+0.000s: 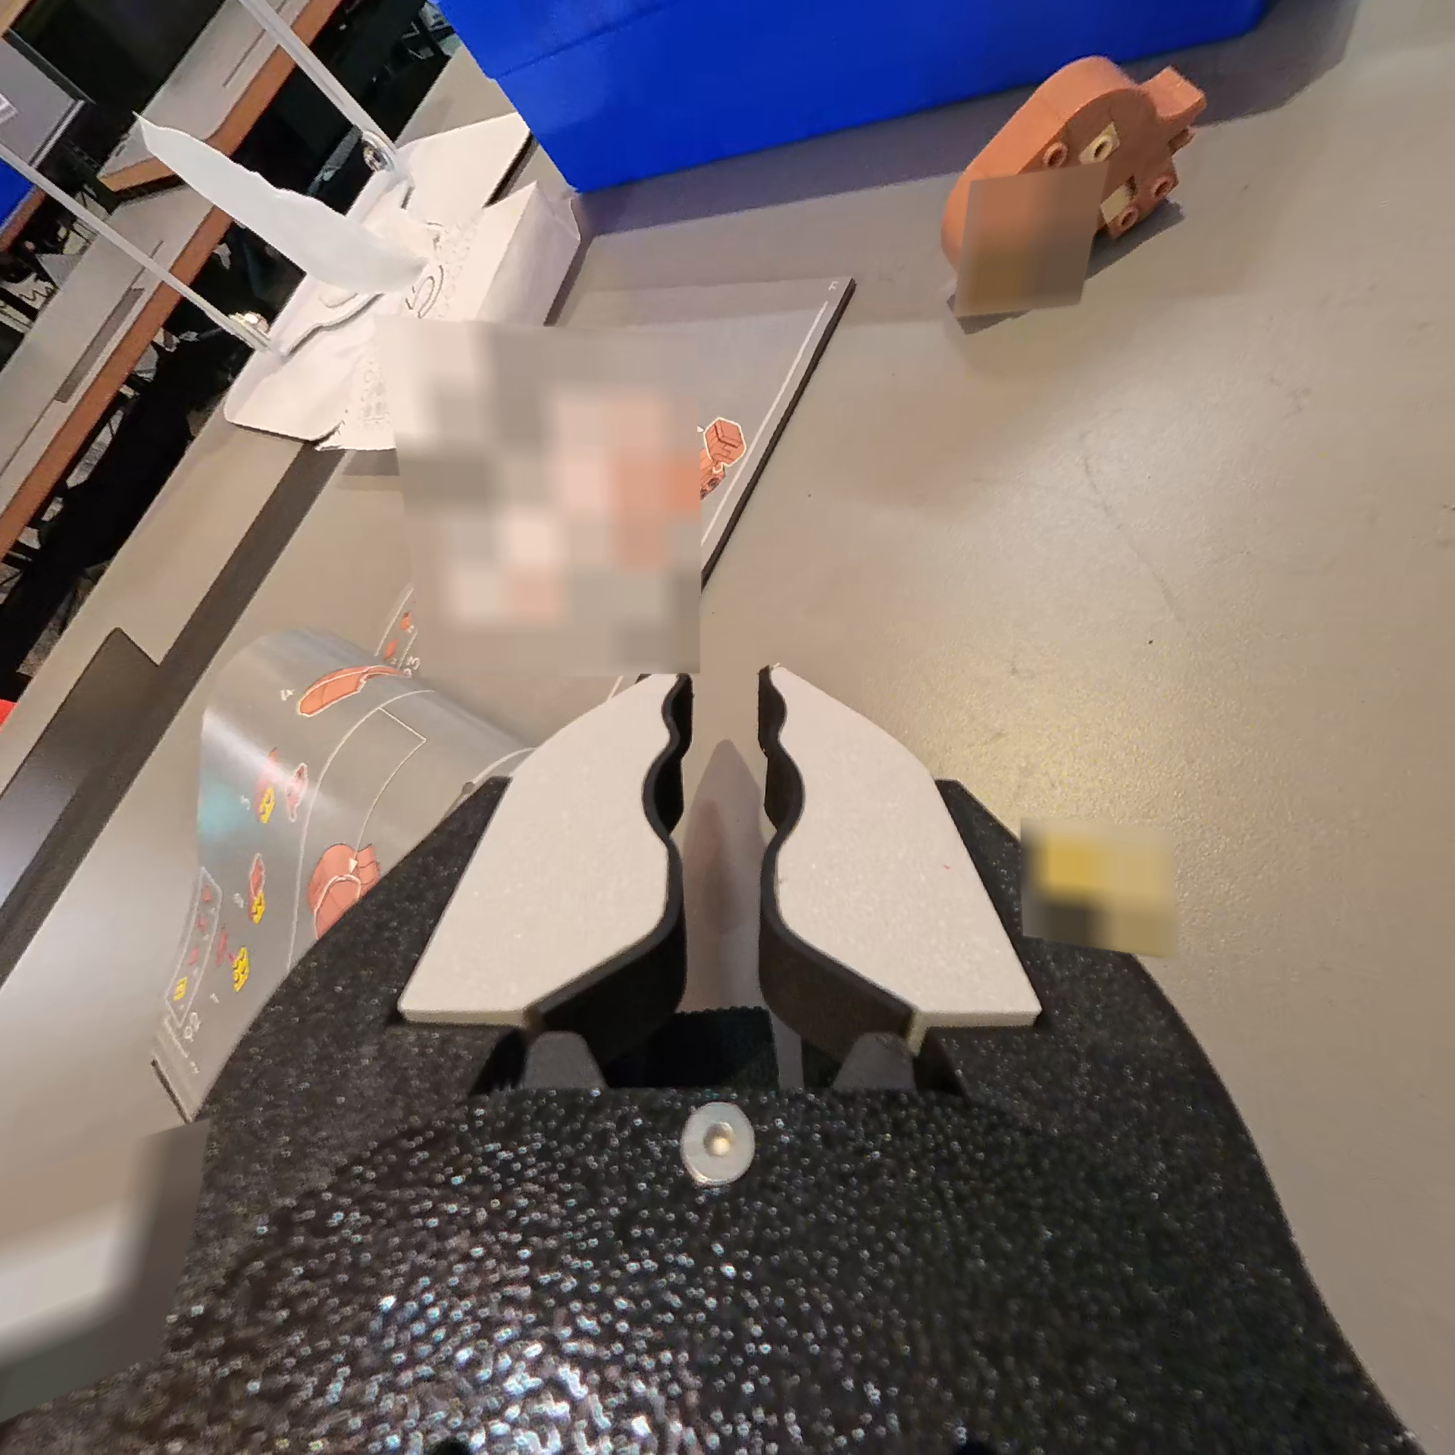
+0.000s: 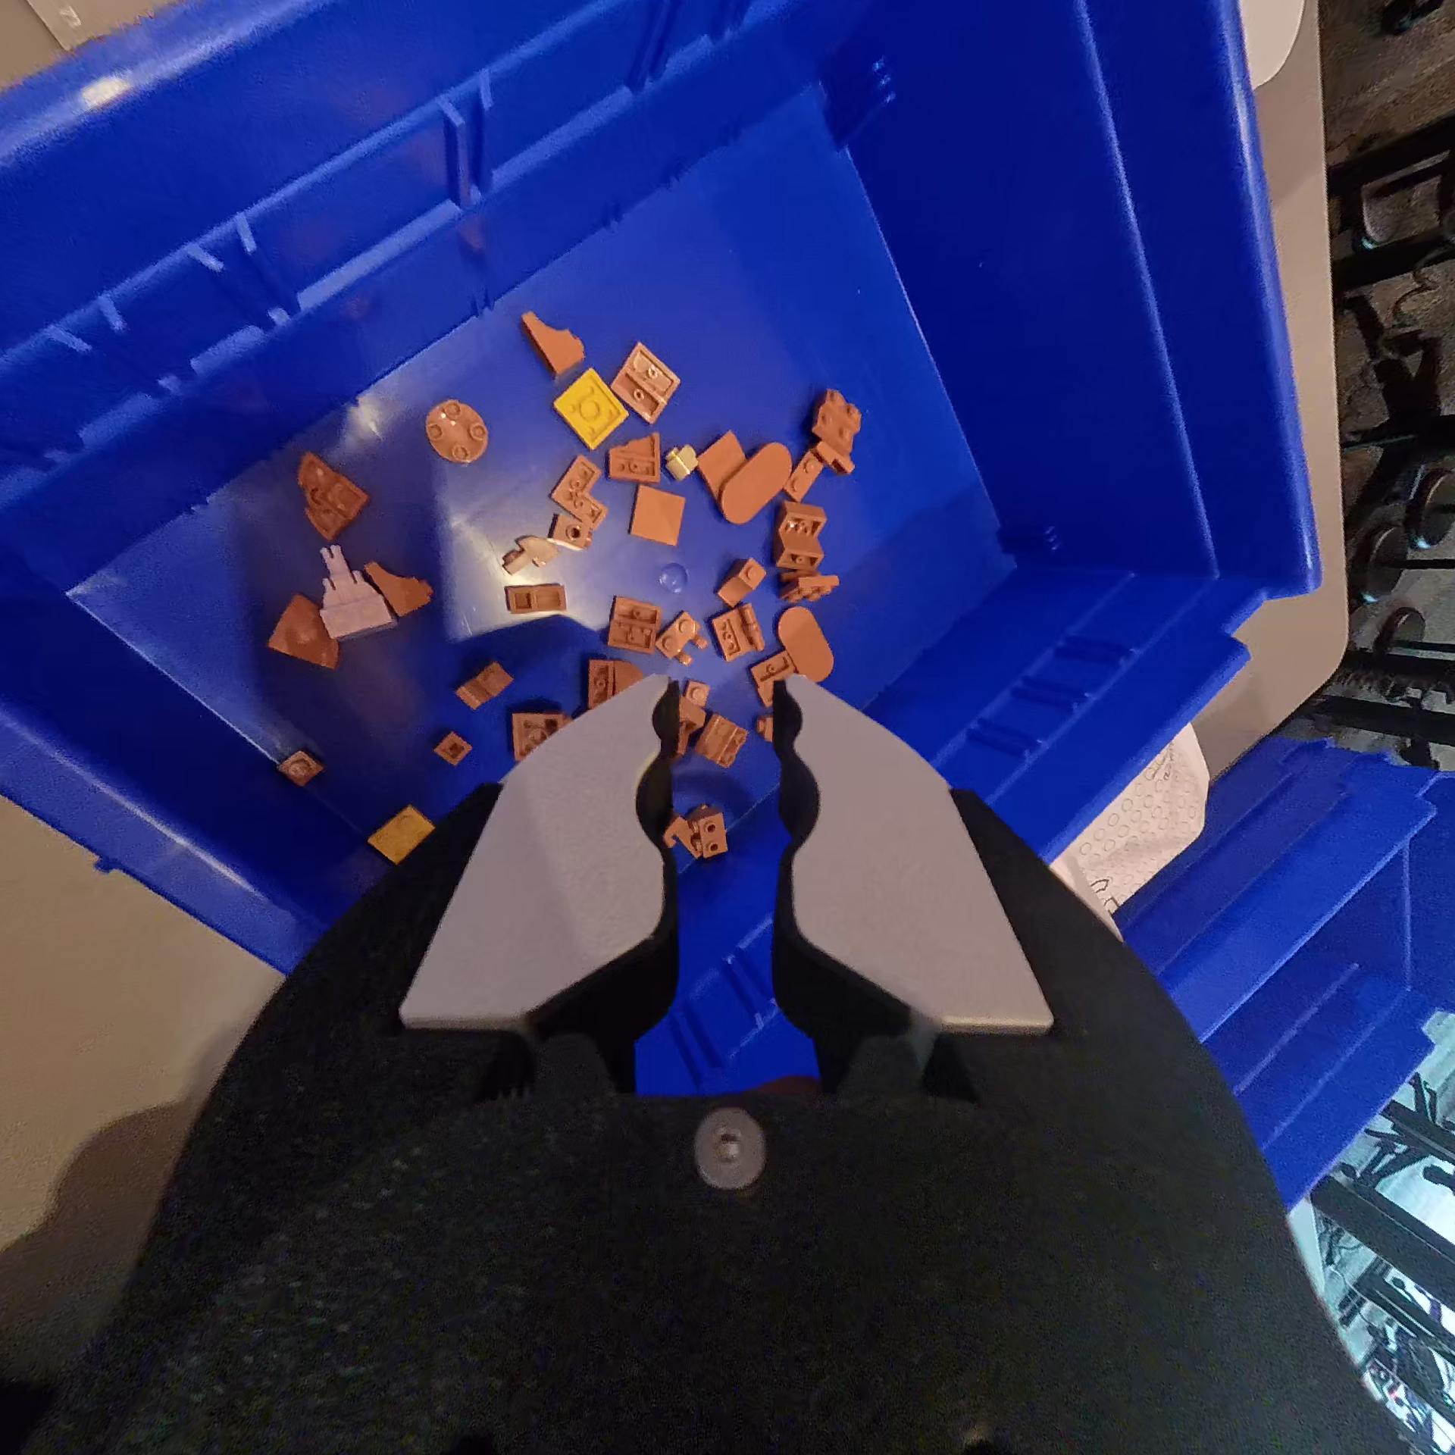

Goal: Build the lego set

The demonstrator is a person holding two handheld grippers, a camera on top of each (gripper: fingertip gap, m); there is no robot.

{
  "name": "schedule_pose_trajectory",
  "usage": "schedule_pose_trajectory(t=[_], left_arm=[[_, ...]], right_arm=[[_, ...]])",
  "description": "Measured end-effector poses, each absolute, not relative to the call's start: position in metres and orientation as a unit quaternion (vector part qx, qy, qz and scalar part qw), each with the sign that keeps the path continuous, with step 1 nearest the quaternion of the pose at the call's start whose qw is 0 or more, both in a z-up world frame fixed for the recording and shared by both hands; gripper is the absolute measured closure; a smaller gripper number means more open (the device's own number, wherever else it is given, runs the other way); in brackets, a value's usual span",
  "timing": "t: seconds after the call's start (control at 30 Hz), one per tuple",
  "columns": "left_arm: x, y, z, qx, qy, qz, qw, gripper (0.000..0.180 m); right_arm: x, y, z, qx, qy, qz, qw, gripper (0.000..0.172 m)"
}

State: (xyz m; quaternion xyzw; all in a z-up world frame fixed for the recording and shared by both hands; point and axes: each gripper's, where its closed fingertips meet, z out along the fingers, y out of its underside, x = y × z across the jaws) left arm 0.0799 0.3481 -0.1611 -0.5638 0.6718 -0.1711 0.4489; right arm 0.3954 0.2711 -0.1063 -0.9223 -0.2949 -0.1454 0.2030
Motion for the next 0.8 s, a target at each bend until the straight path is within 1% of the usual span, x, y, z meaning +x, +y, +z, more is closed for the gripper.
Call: schedule_pose_trajectory(t=[0.23, 0.33, 0.47, 0.63, 0.67, 0.7, 0.8], left_arm=[[0.082, 0.349, -0.165, -0.562, 0.679, -0.154, 0.447, 0.165], [0.082, 0.35, -0.166, -0.563, 0.679, -0.153, 0.446, 0.165], [0.081, 0.35, -0.165, -0.564, 0.677, -0.157, 0.446, 0.165], [0.081, 0.349, -0.166, -0.561, 0.681, -0.154, 0.445, 0.165], [0.081, 0.348, -0.166, -0.56, 0.682, -0.153, 0.445, 0.165], [0.081, 0.348, -0.166, -0.56, 0.682, -0.153, 0.445, 0.165], [0.081, 0.348, -0.166, -0.56, 0.682, -0.154, 0.444, 0.165]], right_arm=[[0.394, 0.259, -0.129, -0.908, -0.371, -0.117, 0.159, 0.15], [0.393, 0.254, -0.15, -0.898, -0.411, -0.113, 0.112, 0.149], [0.406, 0.25, -0.166, -0.889, -0.428, -0.153, 0.049, 0.149], [0.406, 0.253, -0.174, -0.876, -0.448, -0.178, 0.025, 0.151], [0.406, 0.254, -0.176, -0.874, -0.451, -0.179, 0.021, 0.152], [0.406, 0.254, -0.177, -0.873, -0.453, -0.181, 0.018, 0.157], [0.405, 0.255, -0.178, -0.875, -0.45, -0.178, 0.013, 0.159]])
